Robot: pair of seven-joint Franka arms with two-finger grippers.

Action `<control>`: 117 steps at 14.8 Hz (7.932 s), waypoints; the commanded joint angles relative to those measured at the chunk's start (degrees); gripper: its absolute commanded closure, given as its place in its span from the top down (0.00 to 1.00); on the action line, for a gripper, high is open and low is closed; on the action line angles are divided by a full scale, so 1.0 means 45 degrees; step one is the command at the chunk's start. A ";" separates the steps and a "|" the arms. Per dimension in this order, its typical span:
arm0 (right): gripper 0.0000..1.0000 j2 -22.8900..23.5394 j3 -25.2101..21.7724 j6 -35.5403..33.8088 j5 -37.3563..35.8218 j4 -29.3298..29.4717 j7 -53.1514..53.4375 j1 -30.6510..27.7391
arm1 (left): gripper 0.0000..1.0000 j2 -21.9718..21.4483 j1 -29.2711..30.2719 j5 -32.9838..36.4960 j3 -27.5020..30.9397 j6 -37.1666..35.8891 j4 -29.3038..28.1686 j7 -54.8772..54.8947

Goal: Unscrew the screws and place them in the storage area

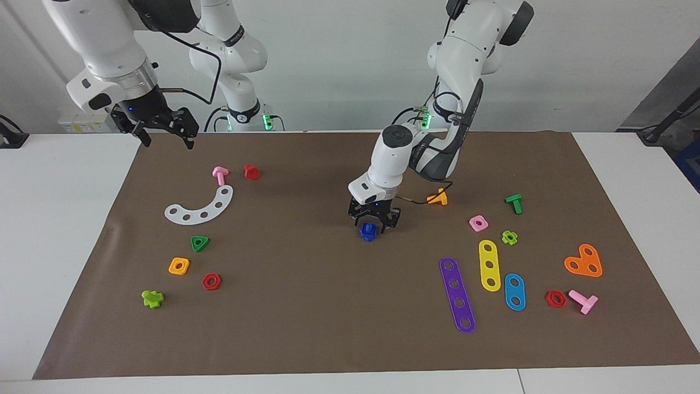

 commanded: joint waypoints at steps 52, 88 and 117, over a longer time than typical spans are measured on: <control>1.00 0.1555 0.0048 0.7322 0.0683 -0.2542 0.4823 0.4656 | 0.32 -0.2681 0.2128 -0.0191 0.2387 0.0174 -0.2625 0.0975; 0.58 0.7481 0.0067 1.1062 -0.0957 -0.0686 0.7452 0.8276 | 1.00 -0.5670 0.1034 -0.3297 0.6548 -1.2694 0.5558 0.7618; 0.00 0.5201 0.0048 0.8976 -0.0723 -0.0763 0.5893 0.6427 | 1.00 -0.6138 0.1523 -0.3336 0.6001 -1.2872 0.4776 0.7559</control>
